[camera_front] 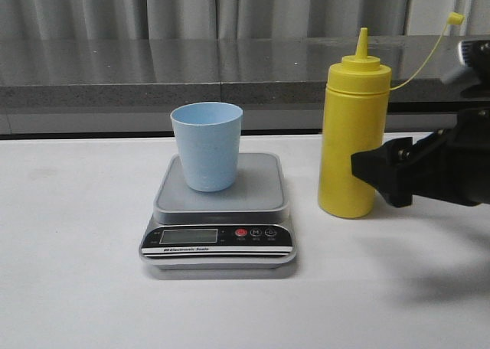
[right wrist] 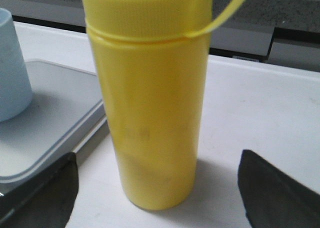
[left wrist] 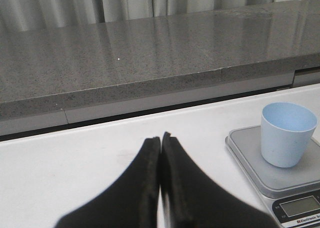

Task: Pour seasoning into cup on scale with both arms

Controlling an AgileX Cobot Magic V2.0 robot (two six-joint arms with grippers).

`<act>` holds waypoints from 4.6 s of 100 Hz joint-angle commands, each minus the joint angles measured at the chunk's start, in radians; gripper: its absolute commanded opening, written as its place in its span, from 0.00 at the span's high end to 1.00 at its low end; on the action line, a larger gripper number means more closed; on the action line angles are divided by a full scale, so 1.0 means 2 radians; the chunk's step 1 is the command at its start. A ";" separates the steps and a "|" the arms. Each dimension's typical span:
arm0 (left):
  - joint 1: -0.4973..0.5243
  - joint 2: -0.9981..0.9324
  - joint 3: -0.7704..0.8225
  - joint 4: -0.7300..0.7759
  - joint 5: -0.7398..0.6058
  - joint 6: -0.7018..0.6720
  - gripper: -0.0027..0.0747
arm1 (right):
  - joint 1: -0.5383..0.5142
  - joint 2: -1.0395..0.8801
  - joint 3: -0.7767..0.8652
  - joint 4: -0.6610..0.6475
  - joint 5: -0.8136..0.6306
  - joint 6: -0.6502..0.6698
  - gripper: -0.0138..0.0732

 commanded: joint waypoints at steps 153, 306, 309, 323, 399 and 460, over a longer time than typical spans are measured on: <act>0.001 0.002 -0.015 0.000 -0.038 0.000 0.99 | -0.001 0.026 -0.134 -0.026 -0.052 -0.008 0.51; 0.001 0.002 -0.015 0.000 -0.038 0.000 0.99 | 0.154 -0.055 -0.405 -0.513 0.655 -0.008 0.51; 0.001 0.002 -0.015 0.000 -0.038 0.000 0.99 | 0.158 -0.051 -0.410 -0.520 0.665 -0.008 0.51; 0.001 0.002 -0.015 0.000 -0.038 0.000 0.99 | 0.177 -0.029 -0.428 -0.556 0.711 -0.008 0.51; 0.001 0.002 -0.015 0.000 -0.038 0.000 0.99 | 0.219 -0.012 -0.431 -0.711 0.789 -0.008 0.51; 0.001 0.002 -0.015 0.000 -0.038 0.000 0.99 | 0.219 -0.012 -0.431 -0.678 0.802 0.025 0.51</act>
